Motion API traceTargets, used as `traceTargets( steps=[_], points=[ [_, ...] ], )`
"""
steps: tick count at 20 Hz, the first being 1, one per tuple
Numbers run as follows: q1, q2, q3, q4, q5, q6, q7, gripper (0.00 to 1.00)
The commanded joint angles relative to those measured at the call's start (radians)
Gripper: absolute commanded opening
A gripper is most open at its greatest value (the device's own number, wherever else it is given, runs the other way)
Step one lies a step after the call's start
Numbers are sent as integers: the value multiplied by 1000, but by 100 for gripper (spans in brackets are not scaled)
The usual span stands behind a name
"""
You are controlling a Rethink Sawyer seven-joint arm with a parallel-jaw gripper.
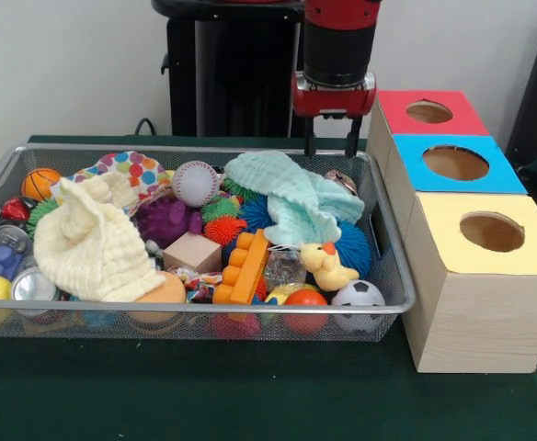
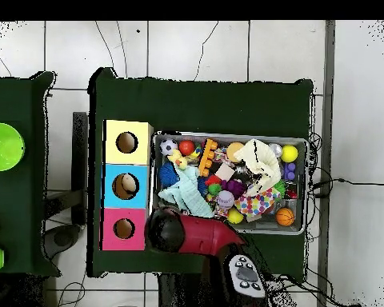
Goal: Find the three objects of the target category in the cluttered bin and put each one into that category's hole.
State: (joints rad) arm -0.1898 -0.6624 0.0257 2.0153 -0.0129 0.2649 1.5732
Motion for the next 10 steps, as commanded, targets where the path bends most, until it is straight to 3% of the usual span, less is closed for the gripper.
traceTargets(
  steps=[1, 10],
  points=[
    [-21, 90, 64, -207, 23, 4, 110, 100],
    [-56, 163, 102, -301, 24, -19, 105, 100]
  ],
)
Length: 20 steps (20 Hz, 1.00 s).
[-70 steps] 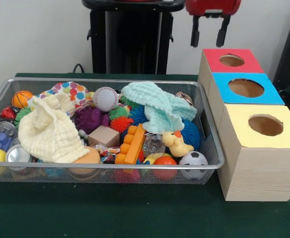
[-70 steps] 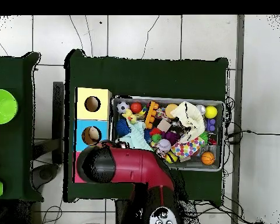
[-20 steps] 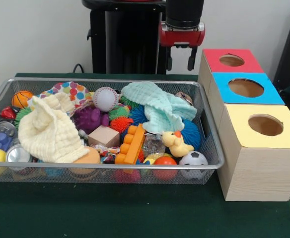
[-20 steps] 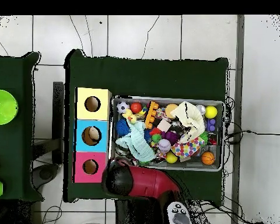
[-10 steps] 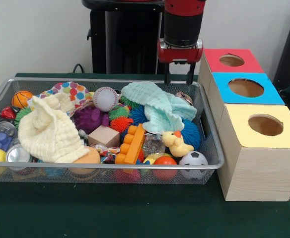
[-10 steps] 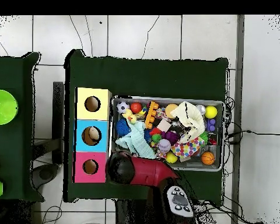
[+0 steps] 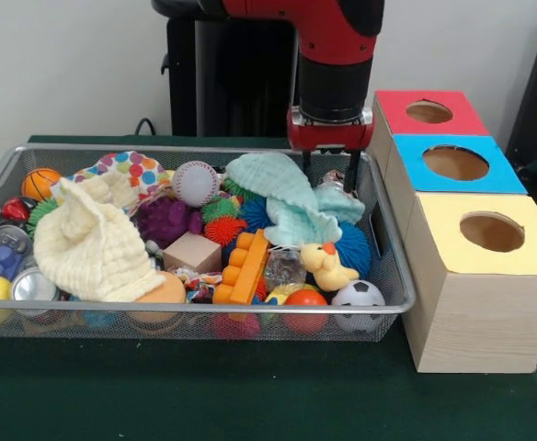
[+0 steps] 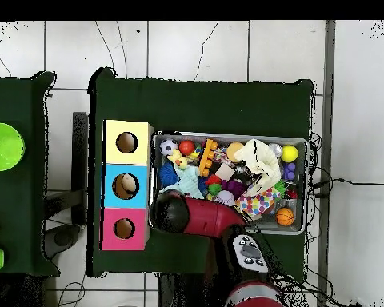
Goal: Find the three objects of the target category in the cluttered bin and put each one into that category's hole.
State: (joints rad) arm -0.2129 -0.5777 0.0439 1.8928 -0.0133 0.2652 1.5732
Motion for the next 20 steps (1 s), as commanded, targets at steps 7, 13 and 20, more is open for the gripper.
traceTargets(
  steps=[7, 13, 20],
  points=[
    [-9, 171, 71, -348, 21, 64, 70, 100],
    [9, 227, 70, -424, 14, 53, 76, 100],
    [22, 179, 65, -428, 22, 143, 94, 100]
  ],
)
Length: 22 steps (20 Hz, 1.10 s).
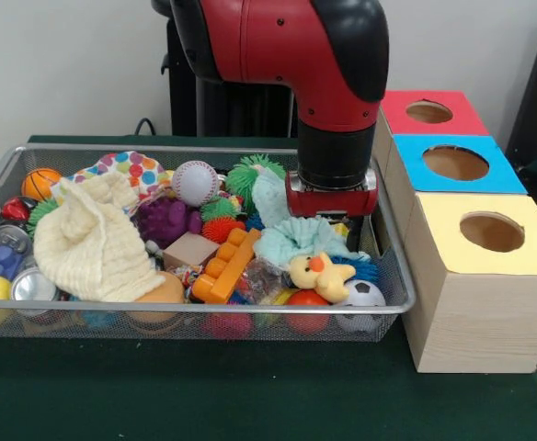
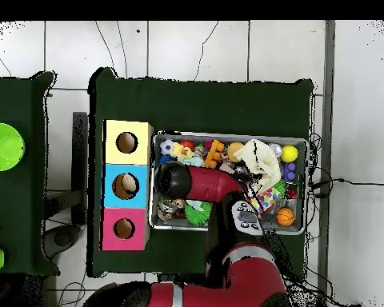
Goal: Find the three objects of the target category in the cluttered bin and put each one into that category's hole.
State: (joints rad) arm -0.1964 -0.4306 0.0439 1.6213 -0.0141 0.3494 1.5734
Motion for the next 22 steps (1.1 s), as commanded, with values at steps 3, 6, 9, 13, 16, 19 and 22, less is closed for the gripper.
traceTargets(
  steps=[3, 6, 9, 13, 16, 19, 22],
  points=[
    [10, 13, 64, -128, 20, 67, 108, 100],
    [7, -12, 70, -80, 16, 65, 116, 100],
    [8, -64, 69, -22, 19, 77, 127, 100],
    [11, -150, 63, 36, 33, 137, 135, 100],
    [10, -213, 58, 66, 43, 198, 131, 100],
    [10, -262, 54, 89, 51, 243, 126, 100],
    [14, -278, 50, 81, 54, 276, 125, 100]
  ],
)
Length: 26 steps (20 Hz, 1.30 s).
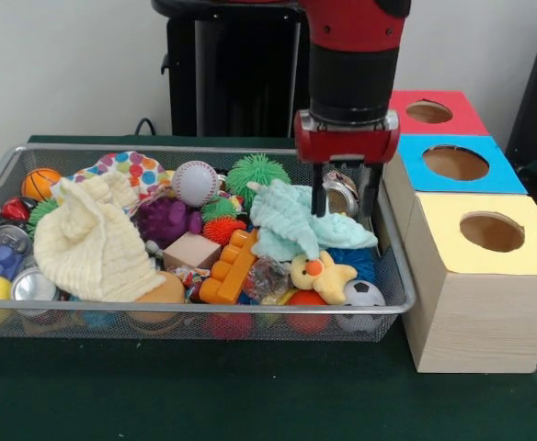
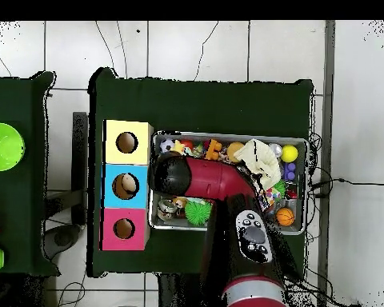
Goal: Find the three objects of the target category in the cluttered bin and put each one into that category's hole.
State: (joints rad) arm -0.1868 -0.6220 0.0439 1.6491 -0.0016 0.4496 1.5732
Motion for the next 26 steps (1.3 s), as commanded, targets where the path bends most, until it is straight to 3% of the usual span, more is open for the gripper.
traceTargets(
  steps=[1, 3, 12, 26],
  points=[
    [6, -96, 50, 52, 44, 186, 127, 100],
    [10, -94, 46, 42, 43, 183, 135, 100],
    [-8, 50, 55, -2, -1, -16, 136, 100],
    [-41, 163, 82, -67, -23, -141, 92, 100]
  ],
)
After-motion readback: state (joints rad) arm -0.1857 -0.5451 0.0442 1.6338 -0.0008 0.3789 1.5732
